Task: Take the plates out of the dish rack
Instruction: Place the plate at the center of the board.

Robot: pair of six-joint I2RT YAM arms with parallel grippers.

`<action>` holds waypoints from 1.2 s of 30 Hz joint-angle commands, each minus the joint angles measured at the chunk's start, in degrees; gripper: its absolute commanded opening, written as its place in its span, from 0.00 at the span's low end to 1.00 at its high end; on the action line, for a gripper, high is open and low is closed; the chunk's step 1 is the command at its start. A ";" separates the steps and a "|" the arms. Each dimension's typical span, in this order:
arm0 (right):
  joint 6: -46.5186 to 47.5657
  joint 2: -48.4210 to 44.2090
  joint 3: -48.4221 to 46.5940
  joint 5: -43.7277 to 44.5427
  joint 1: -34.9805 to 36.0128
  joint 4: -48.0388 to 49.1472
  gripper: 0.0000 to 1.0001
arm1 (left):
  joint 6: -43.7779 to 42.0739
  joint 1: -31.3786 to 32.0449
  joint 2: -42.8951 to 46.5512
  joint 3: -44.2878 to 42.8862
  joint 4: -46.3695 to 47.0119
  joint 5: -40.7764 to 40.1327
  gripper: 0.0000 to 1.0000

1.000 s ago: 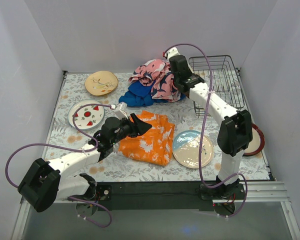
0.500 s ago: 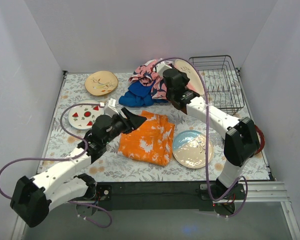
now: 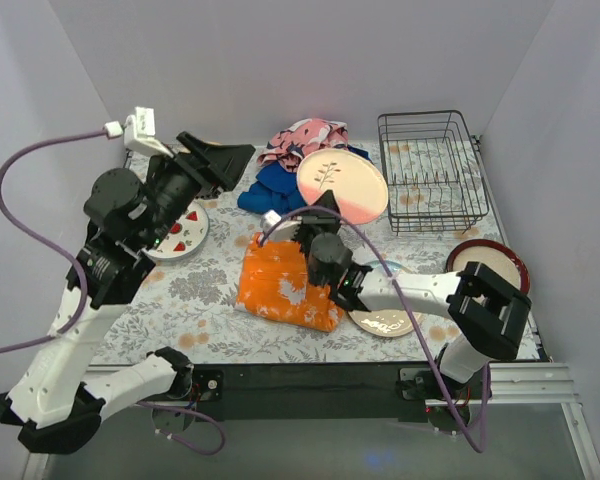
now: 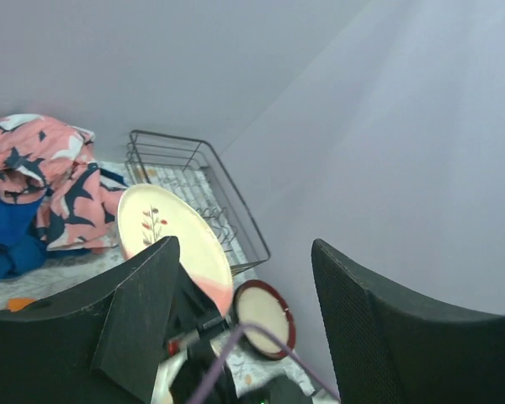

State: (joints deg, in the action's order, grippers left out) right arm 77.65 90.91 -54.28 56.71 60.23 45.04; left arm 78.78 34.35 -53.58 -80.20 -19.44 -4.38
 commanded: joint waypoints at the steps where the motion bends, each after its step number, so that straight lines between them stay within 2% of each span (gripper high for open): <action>1: 37.21 1.87 6.27 4.55 8.40 51.35 0.01 | -7.94 -1.91 -11.86 -10.13 -17.28 3.30 0.63; 4: 39.87 4.00 8.05 7.44 13.76 53.23 0.01 | -9.35 -6.64 -15.40 -14.36 -19.93 12.00 0.63; 5: 39.08 4.18 8.83 8.06 15.43 53.14 0.01 | -9.70 -10.93 -17.06 -14.45 -20.02 20.38 0.63; 6: 38.38 4.27 9.02 8.76 15.97 53.14 0.01 | -9.88 -13.06 -17.86 -14.28 -20.02 23.60 0.63; 9: 37.23 4.27 10.60 9.82 17.73 53.14 0.01 | -11.19 -20.01 -21.29 -12.62 -20.90 31.87 0.63; 11: 35.66 4.01 10.78 10.44 18.26 53.14 0.01 | -11.81 -23.34 -22.53 -10.34 -19.85 34.61 0.63; 15: 34.59 3.31 11.22 10.26 19.31 53.14 0.01 | -11.55 -24.15 -22.36 -1.99 -11.43 45.74 0.65; 22: 31.87 1.72 10.95 9.47 19.75 53.14 0.01 | -6.37 -24.50 -24.55 8.92 0.44 57.54 0.66; 27: 30.02 0.76 10.16 9.65 20.02 53.23 0.01 | -5.31 -24.42 -25.78 13.57 3.79 57.02 0.66; 30: 30.63 1.10 9.81 8.77 20.02 53.23 0.01 | -0.40 -24.50 -27.27 16.90 10.63 62.99 0.66; 36: 29.84 2.33 7.88 8.86 20.11 53.23 0.01 | 11.11 -24.33 -27.89 23.67 25.57 68.35 0.62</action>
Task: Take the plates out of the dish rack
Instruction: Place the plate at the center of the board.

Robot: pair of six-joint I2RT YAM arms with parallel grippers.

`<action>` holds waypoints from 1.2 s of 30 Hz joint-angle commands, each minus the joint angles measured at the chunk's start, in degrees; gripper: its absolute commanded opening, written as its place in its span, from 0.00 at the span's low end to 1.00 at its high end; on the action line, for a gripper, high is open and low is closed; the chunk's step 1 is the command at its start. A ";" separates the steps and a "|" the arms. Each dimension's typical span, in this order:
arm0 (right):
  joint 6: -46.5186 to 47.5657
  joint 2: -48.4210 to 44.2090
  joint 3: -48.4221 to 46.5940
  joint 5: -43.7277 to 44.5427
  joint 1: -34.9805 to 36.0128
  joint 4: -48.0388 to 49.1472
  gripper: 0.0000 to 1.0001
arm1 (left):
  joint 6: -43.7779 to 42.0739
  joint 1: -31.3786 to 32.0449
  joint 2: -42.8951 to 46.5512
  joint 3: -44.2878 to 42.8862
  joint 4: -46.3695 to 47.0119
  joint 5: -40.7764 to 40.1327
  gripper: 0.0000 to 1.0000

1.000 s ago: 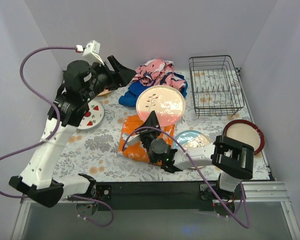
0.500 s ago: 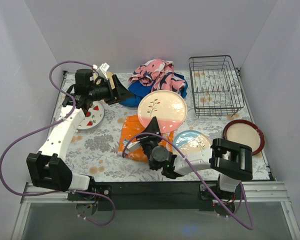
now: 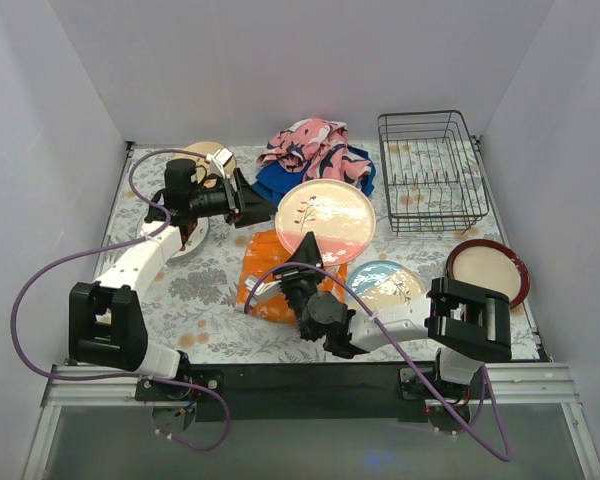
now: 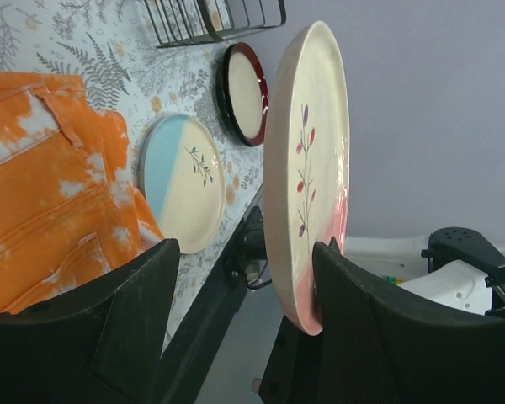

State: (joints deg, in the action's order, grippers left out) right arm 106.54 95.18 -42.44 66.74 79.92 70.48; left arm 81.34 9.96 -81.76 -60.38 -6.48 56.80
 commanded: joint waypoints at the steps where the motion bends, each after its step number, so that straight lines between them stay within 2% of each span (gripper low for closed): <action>1: 0.86 -1.58 -4.06 -1.17 0.41 27.78 0.01 | 9.96 0.15 0.19 4.56 15.77 7.54 0.61; 6: -0.28 1.32 -5.29 -1.09 0.94 27.78 0.01 | 14.19 1.29 -1.91 6.50 19.65 9.20 0.57; 10: -0.98 3.78 -6.34 -0.91 1.11 27.78 0.01 | 22.62 1.91 -3.06 10.10 33.60 11.76 0.50; 12: -1.60 4.84 -6.78 -0.91 1.38 27.78 0.01 | 21.94 2.08 -3.49 10.20 33.12 11.50 0.45; 14: -2.30 5.46 -7.57 -0.91 1.47 27.78 0.01 | 21.14 2.61 -4.46 9.93 31.36 11.49 0.23; 16: -2.48 6.77 -8.01 -0.74 1.47 27.78 0.01 | 24.02 2.79 -4.99 10.54 34.40 12.11 0.02; 19: -2.57 8.79 -8.54 -0.30 1.38 27.78 0.01 | 29.99 2.88 -5.52 12.13 40.47 13.43 0.00; 22: -3.00 10.55 -8.63 0.58 1.47 27.78 0.21 | 36.14 2.79 -5.52 12.74 46.00 13.60 0.00; 23: -3.27 10.82 -8.37 0.76 1.38 27.78 0.37 | 38.08 2.79 -5.69 12.83 47.60 13.61 0.00; 26: -4.85 11.96 -7.05 2.16 1.38 27.87 0.56 | 42.83 2.79 -5.78 12.48 51.48 13.25 0.00; 32: -9.94 12.84 -2.39 4.27 1.47 27.87 0.65 | 44.87 2.70 -6.57 8.35 50.34 11.76 0.00; 36: -14.60 11.88 0.51 5.50 1.47 27.96 0.66 | 46.00 2.35 -8.06 5.10 49.19 10.97 0.00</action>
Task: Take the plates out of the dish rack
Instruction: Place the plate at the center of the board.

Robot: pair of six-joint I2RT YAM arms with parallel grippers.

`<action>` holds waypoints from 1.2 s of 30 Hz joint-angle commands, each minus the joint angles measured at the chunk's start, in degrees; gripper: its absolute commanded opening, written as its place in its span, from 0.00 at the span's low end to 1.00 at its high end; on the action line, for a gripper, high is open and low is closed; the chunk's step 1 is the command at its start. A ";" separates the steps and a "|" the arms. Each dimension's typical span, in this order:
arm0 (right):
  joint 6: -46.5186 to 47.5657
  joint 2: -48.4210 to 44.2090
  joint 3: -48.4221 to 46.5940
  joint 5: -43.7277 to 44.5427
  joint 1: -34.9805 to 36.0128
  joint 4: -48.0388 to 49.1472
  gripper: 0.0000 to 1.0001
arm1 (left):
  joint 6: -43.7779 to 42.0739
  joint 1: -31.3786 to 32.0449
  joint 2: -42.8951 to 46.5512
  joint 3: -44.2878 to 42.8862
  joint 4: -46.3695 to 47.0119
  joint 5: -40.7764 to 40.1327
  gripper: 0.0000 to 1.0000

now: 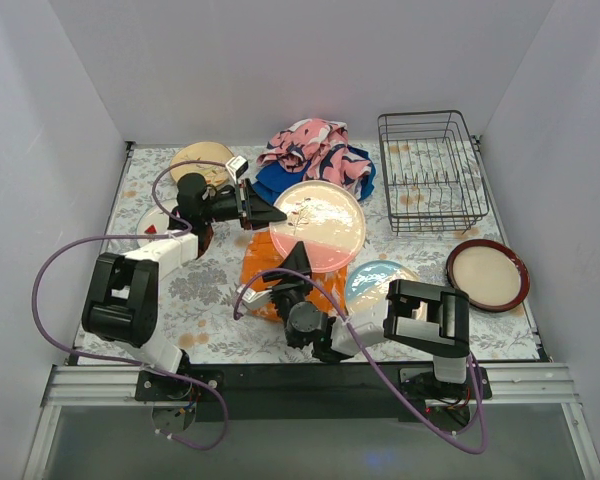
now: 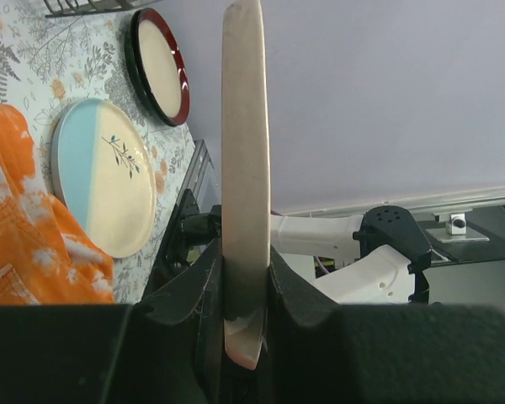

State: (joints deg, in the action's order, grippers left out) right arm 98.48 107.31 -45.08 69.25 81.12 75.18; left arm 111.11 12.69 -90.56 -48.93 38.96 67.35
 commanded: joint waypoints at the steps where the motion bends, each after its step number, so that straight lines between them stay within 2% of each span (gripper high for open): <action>1: -7.85 -0.52 4.55 3.08 0.26 23.17 0.66 | 17.11 -0.73 0.22 -6.97 4.45 0.41 0.00; 4: -8.74 -0.61 5.70 3.17 0.26 23.09 0.66 | 20.28 -1.26 -1.98 -10.04 7.00 0.41 0.00; 6: -9.00 -0.78 5.53 3.69 0.18 23.00 0.66 | 19.42 -1.26 -2.77 -12.06 3.87 0.06 0.00; 12: -10.59 -5.09 5.36 4.22 0.09 23.00 0.67 | 2.11 -1.35 -2.86 -14.26 -16.51 -5.73 0.00; 14: -9.97 -6.05 5.27 4.66 0.09 23.00 0.66 | -1.15 -1.70 -3.56 -14.35 -18.74 -6.88 0.00; 19: -8.83 -7.46 6.84 6.60 0.18 22.39 0.68 | 0.59 -3.55 -8.04 -13.39 -14.89 -6.80 0.00; 24: -9.18 -6.59 7.90 7.30 0.18 22.21 0.69 | 14.01 -4.16 -11.21 -11.01 1.35 -4.16 0.00; 25: -9.53 -6.76 7.90 7.39 0.18 22.29 0.69 | 14.92 -4.25 -11.56 -11.10 2.25 -3.90 0.00; 29: -12.25 -9.47 8.87 6.33 0.18 21.77 0.69 | 15.02 -5.13 -12.09 -13.03 1.21 -4.07 0.00; 36: -14.02 -16.51 6.50 11.06 0.00 20.10 0.69 | 14.66 -7.85 -11.39 -13.13 1.03 -3.19 0.00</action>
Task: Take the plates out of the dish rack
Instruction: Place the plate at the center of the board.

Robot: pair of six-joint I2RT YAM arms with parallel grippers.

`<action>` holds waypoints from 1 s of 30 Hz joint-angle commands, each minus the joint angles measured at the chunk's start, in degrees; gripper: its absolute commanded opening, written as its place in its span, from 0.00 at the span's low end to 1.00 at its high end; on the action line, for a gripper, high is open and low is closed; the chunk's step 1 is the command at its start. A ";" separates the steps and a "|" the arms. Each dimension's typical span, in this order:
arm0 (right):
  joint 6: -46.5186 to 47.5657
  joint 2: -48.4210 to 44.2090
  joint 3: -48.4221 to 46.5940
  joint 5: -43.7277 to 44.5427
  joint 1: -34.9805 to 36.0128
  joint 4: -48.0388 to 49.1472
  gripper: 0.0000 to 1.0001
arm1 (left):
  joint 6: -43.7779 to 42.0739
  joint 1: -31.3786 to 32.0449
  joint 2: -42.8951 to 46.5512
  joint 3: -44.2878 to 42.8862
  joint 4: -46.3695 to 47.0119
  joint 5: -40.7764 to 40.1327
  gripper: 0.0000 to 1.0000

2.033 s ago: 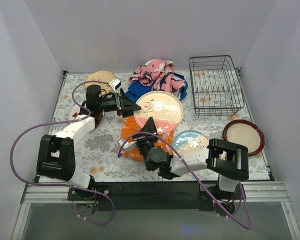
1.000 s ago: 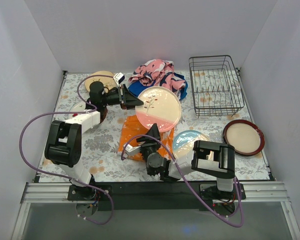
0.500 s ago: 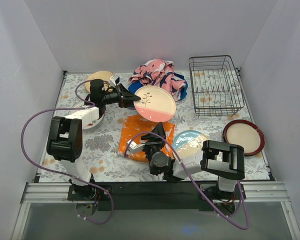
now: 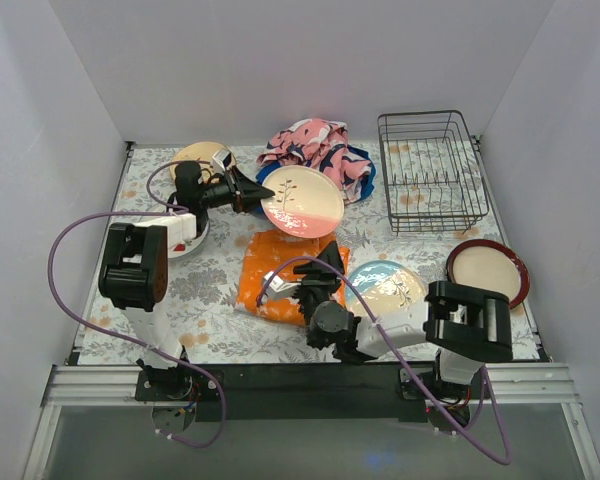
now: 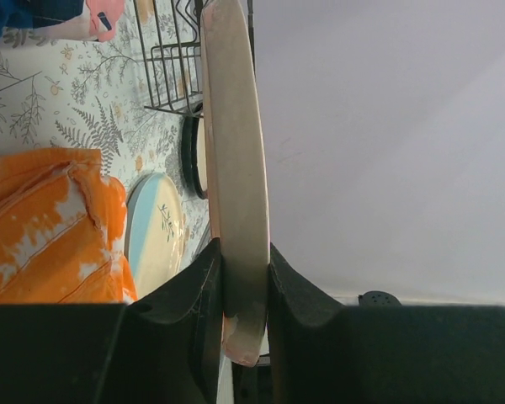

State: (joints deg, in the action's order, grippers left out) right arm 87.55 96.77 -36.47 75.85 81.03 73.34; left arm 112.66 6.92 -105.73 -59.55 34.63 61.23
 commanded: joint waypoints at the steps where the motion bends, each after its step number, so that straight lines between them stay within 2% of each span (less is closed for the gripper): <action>1: -2.39 -7.46 -2.99 5.52 0.09 21.93 0.69 | 13.20 -2.26 3.87 -2.24 5.79 3.01 0.00; 7: 5.35 -9.23 -10.19 10.63 -1.40 22.11 0.71 | 14.34 -3.14 3.87 -0.83 8.87 2.84 0.00; 11: 9.12 -10.46 -15.81 12.39 -7.02 22.20 0.73 | 10.93 -2.88 5.36 -0.04 5.99 1.70 0.00; 13: 13.06 -10.29 -20.63 11.69 -10.27 22.02 0.73 | 9.42 -2.44 6.15 0.92 4.13 1.00 0.00; 19: 19.24 -5.20 -35.12 3.44 -19.06 21.93 0.74 | 11.44 -0.77 8.08 5.58 9.23 -0.58 0.00; 22: 13.55 -3.26 -41.38 -0.62 -23.02 17.39 0.75 | 9.95 0.99 9.75 6.64 8.26 -1.38 0.00; 23: 4.56 -3.17 -45.84 -0.88 -23.81 12.75 0.75 | 9.77 1.51 10.19 7.16 8.08 -1.55 0.00; 24: -1.01 -3.34 -47.36 -1.58 -24.60 1.31 0.75 | 9.42 1.78 11.15 7.51 7.82 -1.82 0.00; 25: -6.81 -4.56 -48.51 -3.07 -24.70 -5.51 0.76 | 8.81 2.04 11.77 7.87 7.73 -2.25 0.00; 26: -18.09 -5.27 -50.18 -5.95 -25.31 -15.23 0.76 | 8.46 2.66 12.30 8.83 7.47 -3.04 0.00; 28: -26.15 -6.76 -51.24 -7.82 -26.36 -17.95 0.78 | 6.97 3.27 13.53 9.36 6.85 -3.66 0.00; 29: -31.59 -7.29 -52.38 -11.22 -26.80 -23.71 0.78 | 6.87 3.80 13.71 9.71 6.77 -3.92 0.00; 30: -41.22 -7.73 -55.09 -13.34 -27.24 -35.86 0.78 | 6.87 4.07 13.97 10.41 7.11 -4.01 0.00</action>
State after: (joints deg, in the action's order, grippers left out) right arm 77.49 92.88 -84.93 71.99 55.07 60.95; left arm 112.95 9.89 -98.59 -49.47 37.43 57.32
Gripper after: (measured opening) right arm 0.775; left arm 0.193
